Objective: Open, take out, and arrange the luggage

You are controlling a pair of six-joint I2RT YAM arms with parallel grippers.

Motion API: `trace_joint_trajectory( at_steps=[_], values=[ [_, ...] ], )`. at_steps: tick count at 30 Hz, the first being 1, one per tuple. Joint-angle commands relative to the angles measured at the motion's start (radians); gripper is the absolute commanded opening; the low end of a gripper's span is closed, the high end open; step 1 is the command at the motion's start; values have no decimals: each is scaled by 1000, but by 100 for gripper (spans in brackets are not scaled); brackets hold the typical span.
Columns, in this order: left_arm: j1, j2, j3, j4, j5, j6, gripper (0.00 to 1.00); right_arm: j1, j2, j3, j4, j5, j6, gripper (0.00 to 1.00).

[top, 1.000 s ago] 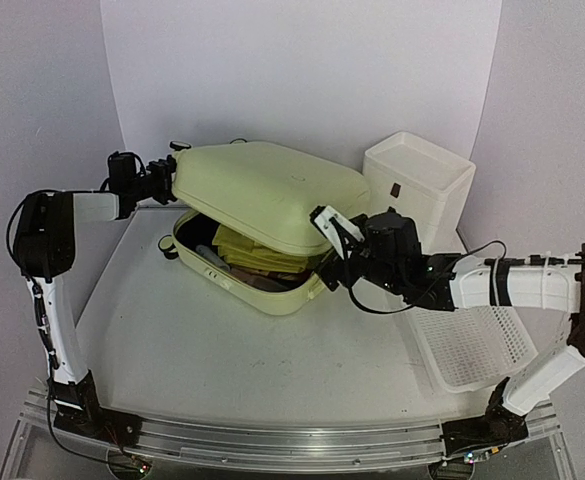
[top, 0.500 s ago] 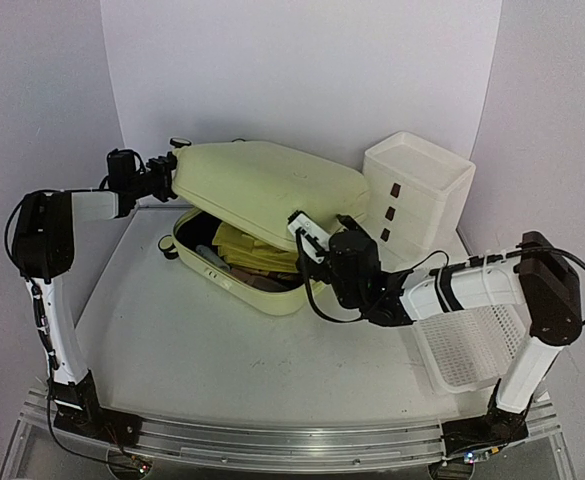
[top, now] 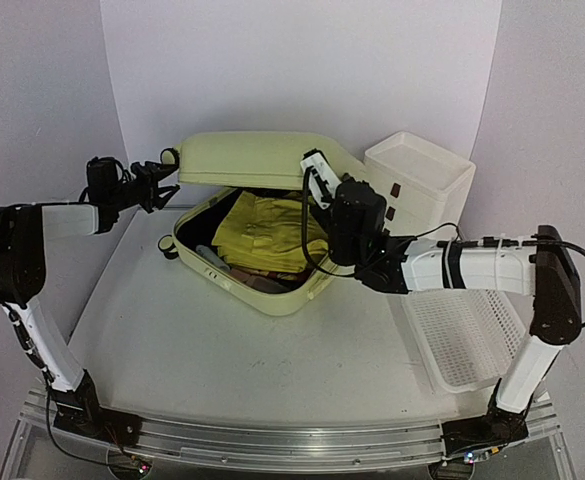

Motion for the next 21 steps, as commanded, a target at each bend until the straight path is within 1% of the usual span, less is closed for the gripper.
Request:
trace_joint_trajectory(
  at_steps=[1, 5, 6, 10, 12, 13, 15, 16, 18, 21],
  values=[
    [0, -101, -115, -55, 76, 199, 58, -11, -7, 151, -10, -129, 79, 22],
    [17, -165, -190, -195, 17, 366, 58, -37, -5, 216, -100, -148, 133, 4],
    [18, -178, -192, -244, -7, 416, 58, -43, -5, 231, -120, -154, 144, 1],
    [16, -202, -159, -479, -165, 633, 58, -62, -2, 284, -194, -174, 196, 0],
    [2, -214, -122, -595, -290, 733, 58, -77, -2, 307, -259, -202, 241, 0],
    [-13, -211, -85, -696, -382, 789, 59, -86, -2, 320, -294, -224, 271, 0],
    [-48, -192, -9, -809, -533, 889, 60, -106, 4, 353, -373, -267, 335, 0],
    [-59, -179, 23, -847, -575, 919, 60, -115, 5, 363, -396, -281, 364, 0],
    [-61, -151, 69, -889, -589, 948, 60, -128, 4, 364, -416, -305, 397, 0],
    [-63, -112, 123, -911, -576, 975, 60, -137, 9, 367, -434, -323, 425, 0]
  ],
)
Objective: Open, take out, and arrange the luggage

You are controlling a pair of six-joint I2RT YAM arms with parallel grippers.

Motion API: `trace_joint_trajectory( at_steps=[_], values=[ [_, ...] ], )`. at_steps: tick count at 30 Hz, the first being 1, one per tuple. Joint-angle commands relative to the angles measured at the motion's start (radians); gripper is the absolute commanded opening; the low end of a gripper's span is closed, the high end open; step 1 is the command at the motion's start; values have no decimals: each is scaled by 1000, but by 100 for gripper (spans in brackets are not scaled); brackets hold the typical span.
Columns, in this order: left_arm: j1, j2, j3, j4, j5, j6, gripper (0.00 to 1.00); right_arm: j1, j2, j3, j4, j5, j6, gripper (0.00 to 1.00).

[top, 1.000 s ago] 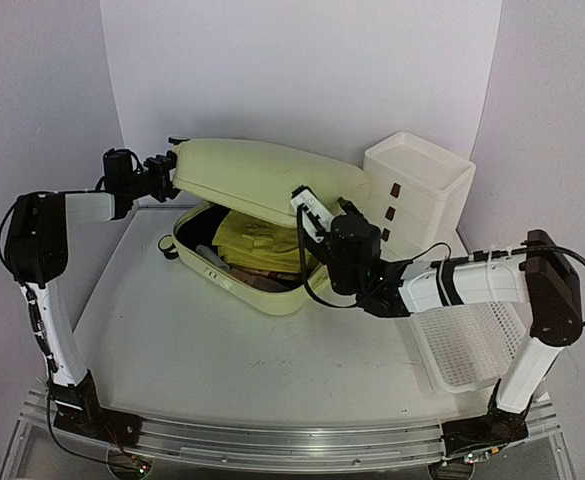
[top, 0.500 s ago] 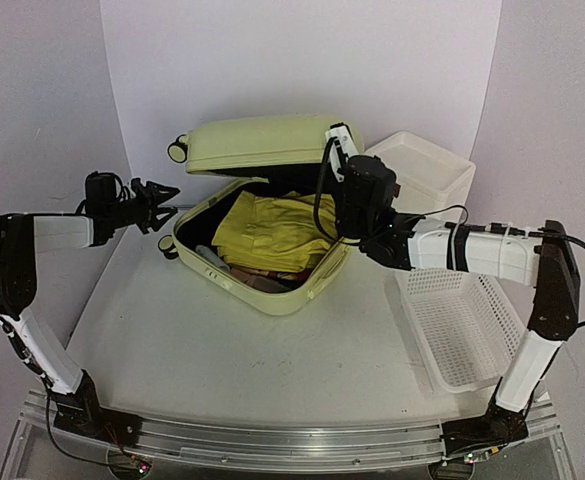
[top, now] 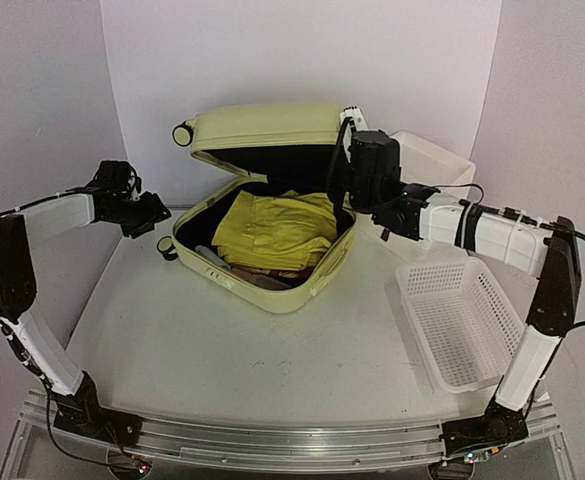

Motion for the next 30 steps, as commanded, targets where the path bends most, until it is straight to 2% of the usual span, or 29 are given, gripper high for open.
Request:
trace_joint_trajectory(
  at_steps=[1, 7, 17, 26, 30],
  values=[
    [-4, 48, 124, -122, -95, 147, 60, 30, -5, 73, -30, -305, 107, 0],
    [-5, 149, 244, -176, -57, 181, 60, 18, 18, 106, -74, -315, 143, 0],
    [-8, 280, 389, -224, -1, 230, 58, -27, 37, 168, -165, -448, 238, 0],
    [-15, 371, 449, -271, 24, 252, 48, -49, 66, 201, -198, -517, 284, 0],
    [-15, 386, 429, -277, 26, 260, 38, -57, 89, 229, -223, -565, 310, 0]
  ],
)
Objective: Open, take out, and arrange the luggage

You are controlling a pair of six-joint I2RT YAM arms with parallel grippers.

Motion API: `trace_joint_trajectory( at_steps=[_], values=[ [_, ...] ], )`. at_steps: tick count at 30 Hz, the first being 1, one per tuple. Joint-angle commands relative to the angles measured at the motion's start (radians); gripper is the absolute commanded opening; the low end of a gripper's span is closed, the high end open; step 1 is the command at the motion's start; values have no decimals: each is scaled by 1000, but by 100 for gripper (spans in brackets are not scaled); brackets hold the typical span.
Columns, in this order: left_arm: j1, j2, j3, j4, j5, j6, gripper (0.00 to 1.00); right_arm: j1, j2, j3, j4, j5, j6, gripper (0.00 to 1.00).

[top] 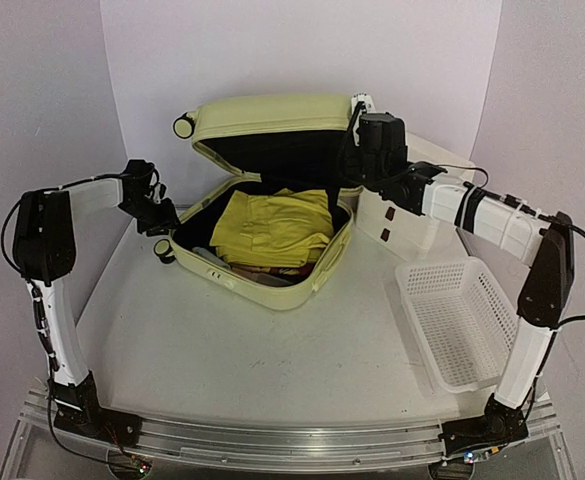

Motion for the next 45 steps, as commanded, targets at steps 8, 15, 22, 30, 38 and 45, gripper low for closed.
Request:
trace_joint_trajectory(
  at_steps=[8, 15, 22, 30, 38, 45],
  values=[
    [-5, -119, -131, -17, -6, 29, 0, 34, 90, 139, -35, -432, 148, 0],
    [-36, -343, -401, -5, -25, -40, 0, 15, 205, 305, -52, -481, 151, 0],
    [-47, -534, -571, 4, 19, -46, 0, -10, 377, 576, -82, -474, 186, 1],
    [-46, -650, -610, -134, 97, 4, 0, -11, 340, 611, -105, -386, 202, 0],
    [-45, -690, -584, -246, 28, 36, 0, 39, 199, 446, -93, -288, 167, 0],
    [-40, -688, -541, -326, -75, 95, 0, 68, 83, 297, -45, -236, 140, 0]
  ],
)
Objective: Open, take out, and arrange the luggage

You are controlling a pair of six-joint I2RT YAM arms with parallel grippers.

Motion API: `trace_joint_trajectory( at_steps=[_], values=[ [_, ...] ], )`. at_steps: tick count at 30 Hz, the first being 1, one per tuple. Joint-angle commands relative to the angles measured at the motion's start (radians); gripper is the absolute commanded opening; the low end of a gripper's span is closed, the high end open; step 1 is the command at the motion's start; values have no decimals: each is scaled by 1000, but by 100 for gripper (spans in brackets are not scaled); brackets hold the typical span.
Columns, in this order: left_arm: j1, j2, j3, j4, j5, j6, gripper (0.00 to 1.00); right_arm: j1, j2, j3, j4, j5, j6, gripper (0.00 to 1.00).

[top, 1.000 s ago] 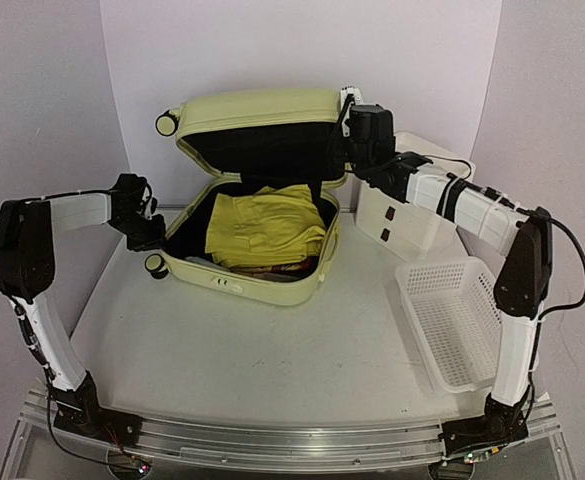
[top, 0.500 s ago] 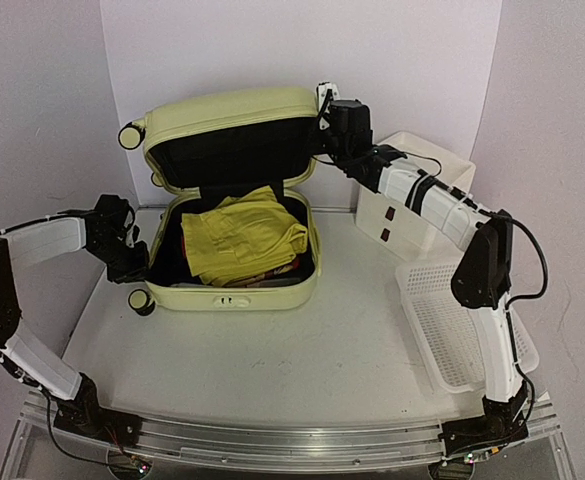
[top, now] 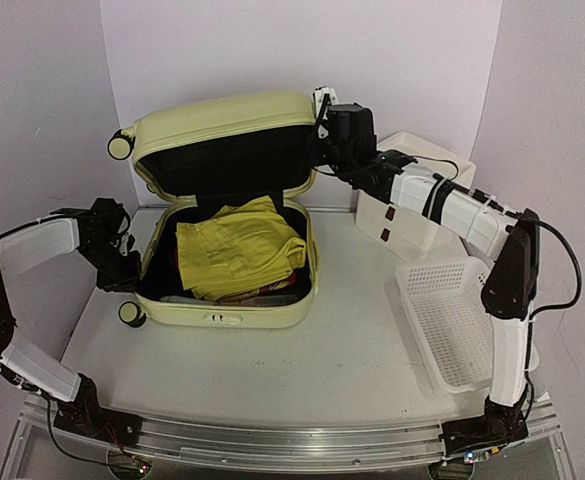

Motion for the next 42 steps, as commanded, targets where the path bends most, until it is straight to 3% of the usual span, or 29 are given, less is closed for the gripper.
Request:
trace_joint_trajectory(
  at_steps=[1, 3, 7, 9, 11, 15, 18, 23, 30, 34, 38, 42],
  values=[
    [-7, -74, 93, -92, 49, 129, 0, 26, -158, -68, 81, -18, 49, 0],
    [-6, -74, 101, -98, 68, 142, 0, 26, -160, -66, 81, -7, 43, 0],
    [-6, -65, 137, -102, 52, 151, 41, 26, -140, -40, 81, -17, 29, 0],
    [-6, -71, 171, -98, 28, 145, 52, 26, -119, -13, 73, -20, 18, 1],
    [-6, -84, 211, -78, -3, 138, 57, 26, -102, 11, 63, -18, 13, 2],
    [-7, -125, 245, 96, -10, 116, 58, 26, -80, 33, 64, -23, 16, 8],
    [-8, -123, 257, 250, 63, 70, 54, 27, -64, 51, 64, -31, 21, 9],
    [-11, -91, 266, 446, 188, -86, 44, 26, -53, 71, 63, -34, 21, 10],
    [-13, -35, 299, 639, 203, -275, 36, 25, -56, 76, 63, -42, 15, 14],
    [-13, 51, 420, 658, 181, -397, 33, 21, -66, 54, 65, -53, 10, 30],
    [-12, 130, 518, 718, 135, -570, 35, 4, -79, 14, 67, -68, 33, 34],
    [-14, 225, 621, 766, 103, -719, 44, -32, -101, -35, 67, -112, 106, 62]
  ],
)
